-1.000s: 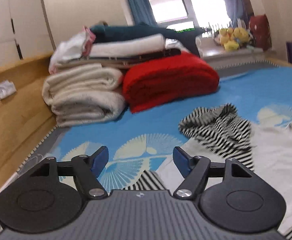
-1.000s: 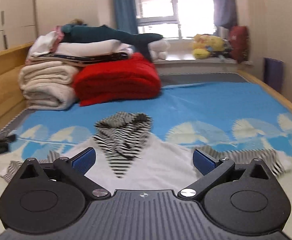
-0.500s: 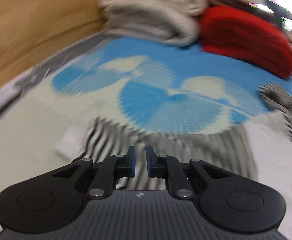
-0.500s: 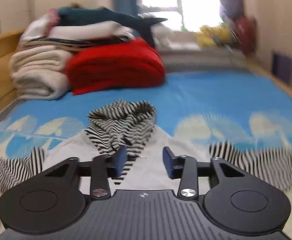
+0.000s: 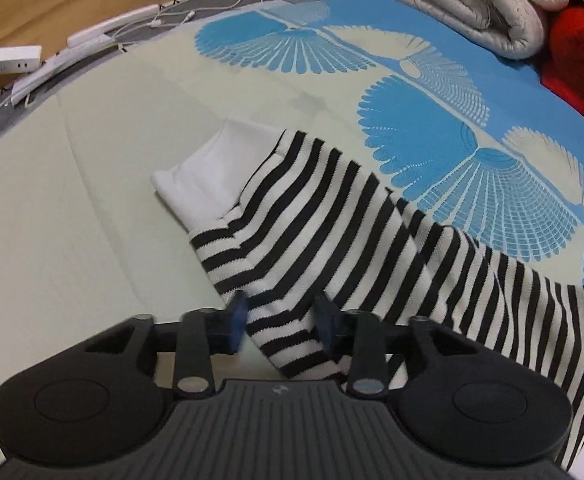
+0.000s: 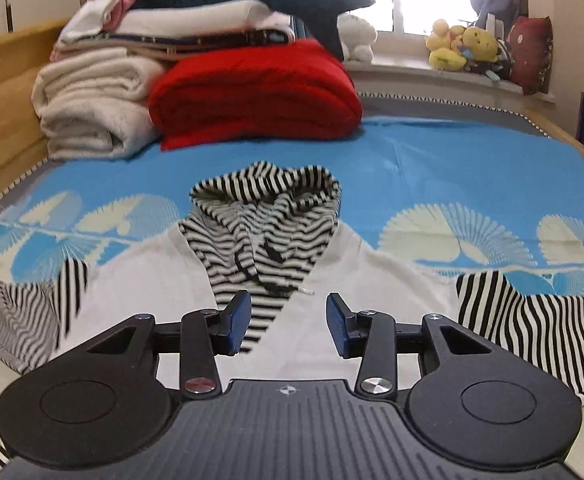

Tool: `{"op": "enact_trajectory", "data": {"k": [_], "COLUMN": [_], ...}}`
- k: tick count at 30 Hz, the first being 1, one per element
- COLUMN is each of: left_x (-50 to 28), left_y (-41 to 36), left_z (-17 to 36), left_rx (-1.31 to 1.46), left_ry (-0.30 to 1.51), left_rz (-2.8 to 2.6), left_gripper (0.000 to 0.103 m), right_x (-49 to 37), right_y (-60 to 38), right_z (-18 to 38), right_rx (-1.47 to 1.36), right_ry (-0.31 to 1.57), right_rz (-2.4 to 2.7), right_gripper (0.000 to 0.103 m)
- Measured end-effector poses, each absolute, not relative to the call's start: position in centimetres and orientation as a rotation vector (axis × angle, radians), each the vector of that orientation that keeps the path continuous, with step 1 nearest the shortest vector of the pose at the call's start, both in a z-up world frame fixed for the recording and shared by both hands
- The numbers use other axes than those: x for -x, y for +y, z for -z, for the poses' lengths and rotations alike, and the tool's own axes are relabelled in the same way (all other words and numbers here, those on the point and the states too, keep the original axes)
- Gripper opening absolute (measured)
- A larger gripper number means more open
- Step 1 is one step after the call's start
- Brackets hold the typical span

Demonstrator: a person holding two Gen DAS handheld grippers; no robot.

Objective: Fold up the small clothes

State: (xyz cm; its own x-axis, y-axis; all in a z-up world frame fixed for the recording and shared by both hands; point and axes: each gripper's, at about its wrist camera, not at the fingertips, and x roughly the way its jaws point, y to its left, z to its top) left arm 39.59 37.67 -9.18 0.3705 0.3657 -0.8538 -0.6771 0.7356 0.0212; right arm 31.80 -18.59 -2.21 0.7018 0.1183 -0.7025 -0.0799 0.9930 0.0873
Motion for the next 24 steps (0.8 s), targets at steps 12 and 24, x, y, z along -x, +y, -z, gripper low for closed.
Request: {"op": "enact_trajectory", "data": {"k": [12,24], "left_x": [-41.9,-38.1], "left_y": [21.7,0.5], "left_z": [-2.6,-6.6], "left_rx": [0.131,-0.018], "left_ry": [0.687,0.783], "left_rz": [-0.404,0.383], "left_gripper": [0.000,0.016], "right_x": [-32.0,-34.1], "right_y": [-18.2,-22.9], "right_z": [2.8,4.1], "right_rx": [-0.031,-0.107], "right_ry": [0.809,0.904], "right_rz": [-0.065,0.161], "right_gripper": [0.041,0.037]}}
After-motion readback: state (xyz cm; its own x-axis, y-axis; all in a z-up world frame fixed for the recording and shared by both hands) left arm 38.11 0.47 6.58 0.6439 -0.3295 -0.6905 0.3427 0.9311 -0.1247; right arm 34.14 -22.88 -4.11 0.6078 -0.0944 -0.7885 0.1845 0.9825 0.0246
